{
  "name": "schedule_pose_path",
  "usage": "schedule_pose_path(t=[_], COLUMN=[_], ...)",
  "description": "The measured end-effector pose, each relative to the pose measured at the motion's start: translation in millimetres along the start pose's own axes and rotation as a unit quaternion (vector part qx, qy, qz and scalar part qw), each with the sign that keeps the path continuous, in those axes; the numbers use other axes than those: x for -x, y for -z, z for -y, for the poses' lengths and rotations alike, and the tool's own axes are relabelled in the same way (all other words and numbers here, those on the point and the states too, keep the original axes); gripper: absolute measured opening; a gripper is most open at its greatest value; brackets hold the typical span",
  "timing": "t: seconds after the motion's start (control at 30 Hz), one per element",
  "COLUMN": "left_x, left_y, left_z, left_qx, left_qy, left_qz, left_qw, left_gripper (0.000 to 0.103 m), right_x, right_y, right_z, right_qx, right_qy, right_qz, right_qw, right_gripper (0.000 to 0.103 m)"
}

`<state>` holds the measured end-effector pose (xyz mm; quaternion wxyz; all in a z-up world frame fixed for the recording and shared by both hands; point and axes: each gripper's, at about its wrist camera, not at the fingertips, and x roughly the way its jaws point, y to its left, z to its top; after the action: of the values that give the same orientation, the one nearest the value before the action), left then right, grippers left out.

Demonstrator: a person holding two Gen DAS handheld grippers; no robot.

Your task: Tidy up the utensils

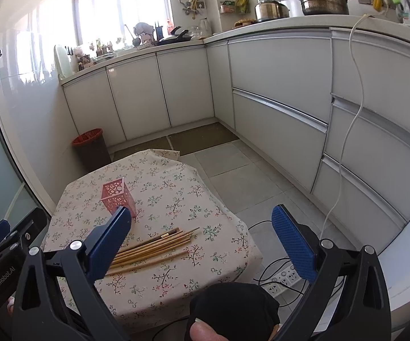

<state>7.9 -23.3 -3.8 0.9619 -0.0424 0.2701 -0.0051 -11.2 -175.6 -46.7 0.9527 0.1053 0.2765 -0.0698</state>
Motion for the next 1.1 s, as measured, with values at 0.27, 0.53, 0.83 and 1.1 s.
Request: schedule_pose_path(t=[0.27, 0.53, 0.83, 1.1], left_x=[-5.3, -8.2, -8.1, -7.8], left_y=[3.0, 6.6, 7.2, 7.6], left_z=[0.1, -3.5, -6.4, -6.4], left_qx=[-0.001, 0.001, 0.003, 0.004], left_qy=[0.001, 0.002, 0.003, 0.003], left_qz=[-0.005, -0.009, -0.011, -0.012], left_qw=[1.0000, 1.0000, 0.9999, 0.9999], left_gripper=[0.096, 0.096, 0.096, 0.096], right_x=[-2.4, -3.1, -2.4, -2.7], right_y=[1.4, 2.2, 3.8, 3.8], right_z=[3.8, 4.3, 3.6, 4.1], right_qx=[-0.007, -0.007, -0.009, -0.008], right_qy=[0.000, 0.000, -0.001, -0.001], right_qz=[-0.005, -0.007, -0.010, -0.011], right_qw=[1.000, 1.000, 1.000, 1.000], right_gripper=[0.096, 0.096, 0.096, 0.096])
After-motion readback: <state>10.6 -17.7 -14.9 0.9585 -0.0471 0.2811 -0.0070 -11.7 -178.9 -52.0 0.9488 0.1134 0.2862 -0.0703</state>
